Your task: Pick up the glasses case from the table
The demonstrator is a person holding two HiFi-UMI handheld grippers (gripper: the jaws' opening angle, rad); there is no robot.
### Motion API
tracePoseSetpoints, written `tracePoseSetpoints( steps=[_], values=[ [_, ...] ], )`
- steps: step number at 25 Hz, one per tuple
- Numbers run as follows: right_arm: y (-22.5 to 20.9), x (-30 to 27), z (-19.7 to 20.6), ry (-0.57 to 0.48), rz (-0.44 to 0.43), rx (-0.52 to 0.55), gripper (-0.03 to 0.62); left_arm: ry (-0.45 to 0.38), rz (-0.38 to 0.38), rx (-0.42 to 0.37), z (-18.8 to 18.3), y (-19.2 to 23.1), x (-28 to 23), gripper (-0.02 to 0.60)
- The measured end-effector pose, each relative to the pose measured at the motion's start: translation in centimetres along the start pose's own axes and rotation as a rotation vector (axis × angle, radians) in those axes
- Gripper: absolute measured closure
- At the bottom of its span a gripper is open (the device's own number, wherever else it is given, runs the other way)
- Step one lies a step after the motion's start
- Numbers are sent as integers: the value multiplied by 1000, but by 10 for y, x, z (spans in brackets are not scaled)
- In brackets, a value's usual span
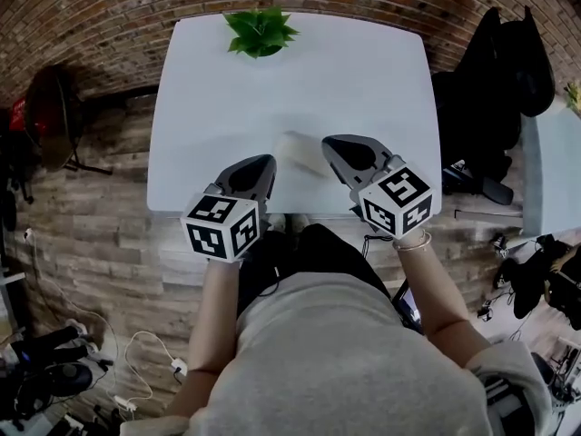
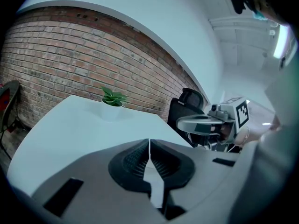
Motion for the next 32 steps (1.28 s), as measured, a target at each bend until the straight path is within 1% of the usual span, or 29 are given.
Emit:
tracePoseSetpoints(
  steps=[1, 5, 12, 16, 19, 21, 27, 32],
  values=[
    [-2, -2, -1, 9, -6, 16, 593, -1, 0, -2, 0, 1, -1, 571],
    [-3, -8, 1, 64, -31, 77, 550, 15, 7, -1, 5, 2, -4, 571],
    [-7, -27, 11, 178, -85, 177, 463, 41, 10, 10, 15, 12, -14, 571],
    [-8, -44, 19, 242, -128, 210, 427, 60, 5, 24, 21, 21, -18, 571],
    [-9, -59, 29, 304, -159, 236, 376, 72, 3, 39, 24, 27, -22, 571],
    [-10, -67, 36, 346, -168, 260, 352, 80, 3, 45, 27, 30, -25, 571],
    [-22, -84, 54, 418, -155, 257, 294, 100, 8, 62, 35, 38, -36, 571],
    [-29, -96, 69, 483, -169, 271, 249, 121, 8, 82, 42, 41, -42, 571]
  ],
)
Point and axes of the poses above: the fingertips, and each gripper's own axes: x backward along the fingers, y to its left, z out of its underside, the point moved 9 cm from there along x, backward along the fingers, and after that the axes turned 2 degrees about y, right-handed, at the moved point
